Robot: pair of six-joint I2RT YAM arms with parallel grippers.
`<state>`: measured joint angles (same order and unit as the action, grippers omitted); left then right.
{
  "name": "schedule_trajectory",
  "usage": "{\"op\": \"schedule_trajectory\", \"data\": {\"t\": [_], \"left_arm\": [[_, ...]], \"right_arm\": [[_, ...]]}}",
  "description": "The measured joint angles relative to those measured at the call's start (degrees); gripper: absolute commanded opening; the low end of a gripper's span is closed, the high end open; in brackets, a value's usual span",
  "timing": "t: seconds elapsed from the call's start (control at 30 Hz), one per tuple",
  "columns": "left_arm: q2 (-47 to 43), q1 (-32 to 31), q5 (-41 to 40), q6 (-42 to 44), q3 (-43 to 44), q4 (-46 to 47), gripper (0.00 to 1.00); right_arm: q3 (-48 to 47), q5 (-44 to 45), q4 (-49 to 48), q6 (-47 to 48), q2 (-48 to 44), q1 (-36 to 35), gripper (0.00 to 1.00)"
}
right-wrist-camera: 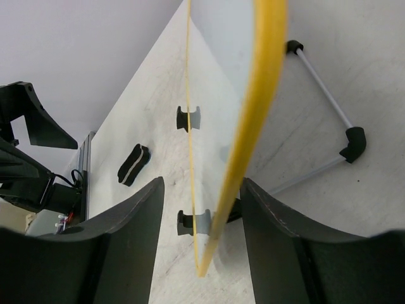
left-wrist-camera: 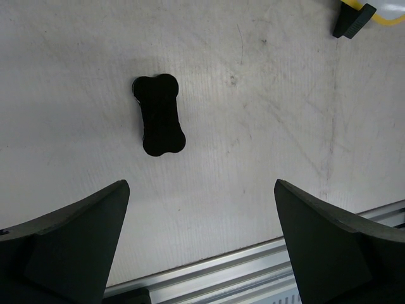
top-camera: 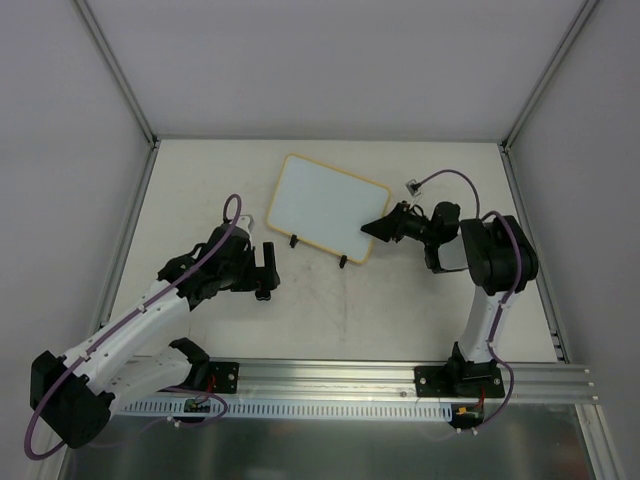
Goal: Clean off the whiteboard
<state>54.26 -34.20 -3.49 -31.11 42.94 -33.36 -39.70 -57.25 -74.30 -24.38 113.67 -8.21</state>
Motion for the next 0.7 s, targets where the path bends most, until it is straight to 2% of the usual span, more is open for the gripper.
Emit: {"op": "schedule_trajectory", "data": {"t": [0.1, 0.2, 0.3, 0.4, 0.53, 0.7], "left_arm": [[-0.7, 0.0, 0.0, 0.0, 0.0, 0.0, 0.99], [-1.2, 0.0, 0.1, 0.0, 0.0, 0.0, 0.99], [-1.8, 0.0, 0.1, 0.0, 0.0, -0.1, 0.99], [-2.6, 0.0, 0.3, 0.0, 0.0, -0.2, 0.99], [-4.4, 0.0, 0.3, 0.0, 0.0, -0.5, 0.99], [-8.2, 0.0, 0.3, 0.0, 0.0, -0.7, 0.99]], "right_arm": [[0.7, 0.3, 0.0, -0.1, -2.7, 0.3, 0.66], [2.0, 1.0, 0.0, -0.2, -5.4, 1.0, 0.83], [4.2, 2.4, -0.1, 0.0, -7.7, 2.2, 0.89], [7.6, 4.1, 0.0, -0.2, -10.4, 4.2, 0.99], [12.4, 7.1, 0.5, -0.9, -16.2, 7.5, 0.99], [18.3, 8.6, 0.5, -3.7, -28.5, 11.8, 0.99]]}}
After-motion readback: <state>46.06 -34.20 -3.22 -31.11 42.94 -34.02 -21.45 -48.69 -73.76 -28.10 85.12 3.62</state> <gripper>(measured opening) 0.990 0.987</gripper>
